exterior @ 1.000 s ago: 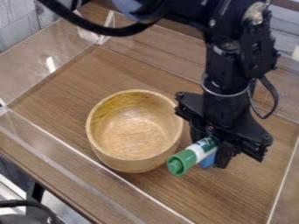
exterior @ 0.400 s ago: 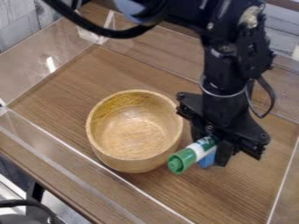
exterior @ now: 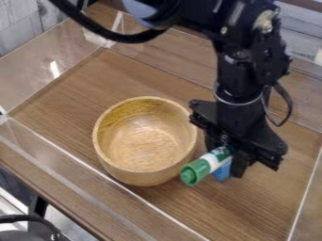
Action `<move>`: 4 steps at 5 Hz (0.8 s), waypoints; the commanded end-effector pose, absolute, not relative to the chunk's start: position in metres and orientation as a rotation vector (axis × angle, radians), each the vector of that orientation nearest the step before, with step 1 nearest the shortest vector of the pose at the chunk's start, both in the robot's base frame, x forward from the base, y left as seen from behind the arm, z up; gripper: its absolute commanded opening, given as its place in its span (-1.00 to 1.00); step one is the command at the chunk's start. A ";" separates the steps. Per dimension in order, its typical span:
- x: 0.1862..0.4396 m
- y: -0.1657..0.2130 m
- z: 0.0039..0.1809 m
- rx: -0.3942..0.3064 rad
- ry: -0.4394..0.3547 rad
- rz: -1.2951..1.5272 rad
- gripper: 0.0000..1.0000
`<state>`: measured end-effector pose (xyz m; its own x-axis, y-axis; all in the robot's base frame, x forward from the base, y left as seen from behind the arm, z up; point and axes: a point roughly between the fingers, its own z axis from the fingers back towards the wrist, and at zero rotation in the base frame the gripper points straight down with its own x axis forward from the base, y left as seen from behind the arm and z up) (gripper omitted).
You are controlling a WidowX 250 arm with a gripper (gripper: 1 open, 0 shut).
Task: Remove the green marker from inside the brown bowl and put it on the table
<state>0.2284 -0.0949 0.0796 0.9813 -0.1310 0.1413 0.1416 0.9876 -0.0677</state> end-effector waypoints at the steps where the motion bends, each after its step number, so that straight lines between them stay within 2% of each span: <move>1: 0.237 -0.093 0.085 -0.087 -0.175 -0.128 -1.00; 4: 0.245 -0.087 0.077 -0.085 -0.187 -0.120 -1.00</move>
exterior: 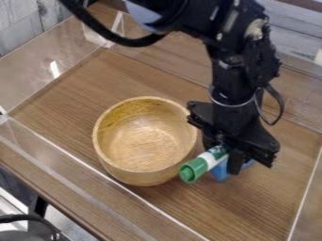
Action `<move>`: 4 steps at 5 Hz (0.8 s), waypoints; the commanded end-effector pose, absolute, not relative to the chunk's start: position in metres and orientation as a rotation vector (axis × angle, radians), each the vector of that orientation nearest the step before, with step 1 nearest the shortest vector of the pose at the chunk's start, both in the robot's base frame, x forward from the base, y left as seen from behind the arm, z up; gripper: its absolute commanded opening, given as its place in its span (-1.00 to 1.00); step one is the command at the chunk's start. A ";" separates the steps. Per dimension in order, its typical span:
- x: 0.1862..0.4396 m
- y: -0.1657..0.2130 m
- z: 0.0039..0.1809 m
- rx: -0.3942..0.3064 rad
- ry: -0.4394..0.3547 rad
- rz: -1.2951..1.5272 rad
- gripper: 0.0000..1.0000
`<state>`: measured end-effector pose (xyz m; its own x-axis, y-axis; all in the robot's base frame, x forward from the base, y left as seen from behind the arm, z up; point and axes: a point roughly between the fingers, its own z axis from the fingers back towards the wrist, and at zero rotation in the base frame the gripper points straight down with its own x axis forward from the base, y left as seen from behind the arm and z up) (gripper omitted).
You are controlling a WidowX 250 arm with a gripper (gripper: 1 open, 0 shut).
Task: Remove the green marker from inside the brown bowl and put it on the table
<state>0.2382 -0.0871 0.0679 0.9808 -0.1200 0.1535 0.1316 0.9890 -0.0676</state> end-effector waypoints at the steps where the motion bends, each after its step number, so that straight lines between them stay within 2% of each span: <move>1: 0.248 -0.085 0.074 -0.081 -0.189 -0.117 -1.00; 2: 0.252 -0.083 0.072 -0.076 -0.192 -0.115 1.00; 3: 0.259 -0.078 0.077 -0.060 -0.205 -0.134 -1.00; 4: 0.256 -0.081 0.072 -0.060 -0.205 -0.137 1.00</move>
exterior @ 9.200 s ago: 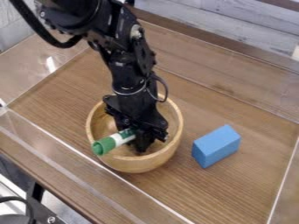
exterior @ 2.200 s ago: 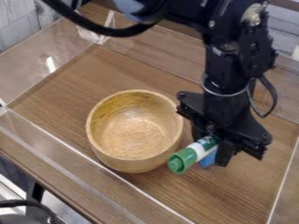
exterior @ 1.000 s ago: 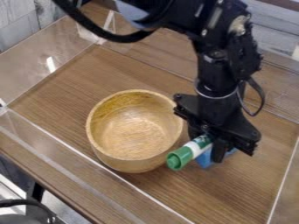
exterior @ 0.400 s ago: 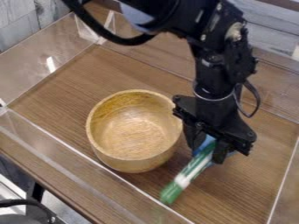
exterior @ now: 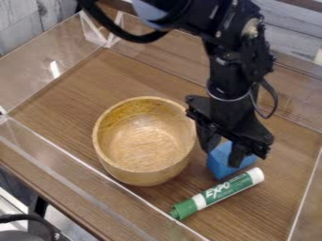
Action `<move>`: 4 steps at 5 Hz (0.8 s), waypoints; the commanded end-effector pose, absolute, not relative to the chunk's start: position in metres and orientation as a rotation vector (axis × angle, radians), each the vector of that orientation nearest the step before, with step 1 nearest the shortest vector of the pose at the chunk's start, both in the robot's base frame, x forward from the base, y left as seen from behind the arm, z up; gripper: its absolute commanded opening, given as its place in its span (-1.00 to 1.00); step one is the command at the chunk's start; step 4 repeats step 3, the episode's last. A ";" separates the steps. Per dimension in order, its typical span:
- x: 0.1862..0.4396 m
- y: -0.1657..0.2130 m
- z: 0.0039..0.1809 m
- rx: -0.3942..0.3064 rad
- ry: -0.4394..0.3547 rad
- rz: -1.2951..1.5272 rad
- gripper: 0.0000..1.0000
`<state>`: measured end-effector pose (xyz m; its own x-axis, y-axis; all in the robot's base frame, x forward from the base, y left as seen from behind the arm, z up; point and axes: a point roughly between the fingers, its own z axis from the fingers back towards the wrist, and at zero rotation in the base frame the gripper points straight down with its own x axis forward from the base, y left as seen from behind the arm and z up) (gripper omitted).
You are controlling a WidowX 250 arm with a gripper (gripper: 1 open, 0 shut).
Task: Remove the green marker from inside the brown bowl and put it on the table
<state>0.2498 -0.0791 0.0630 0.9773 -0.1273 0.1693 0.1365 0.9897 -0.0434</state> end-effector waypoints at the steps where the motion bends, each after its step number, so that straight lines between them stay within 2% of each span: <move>1: 0.254 -0.083 0.069 -0.060 -0.203 -0.140 1.00; 3: 0.246 -0.089 0.054 -0.060 -0.194 -0.150 1.00; 4: 0.246 -0.089 0.054 -0.060 -0.194 -0.150 1.00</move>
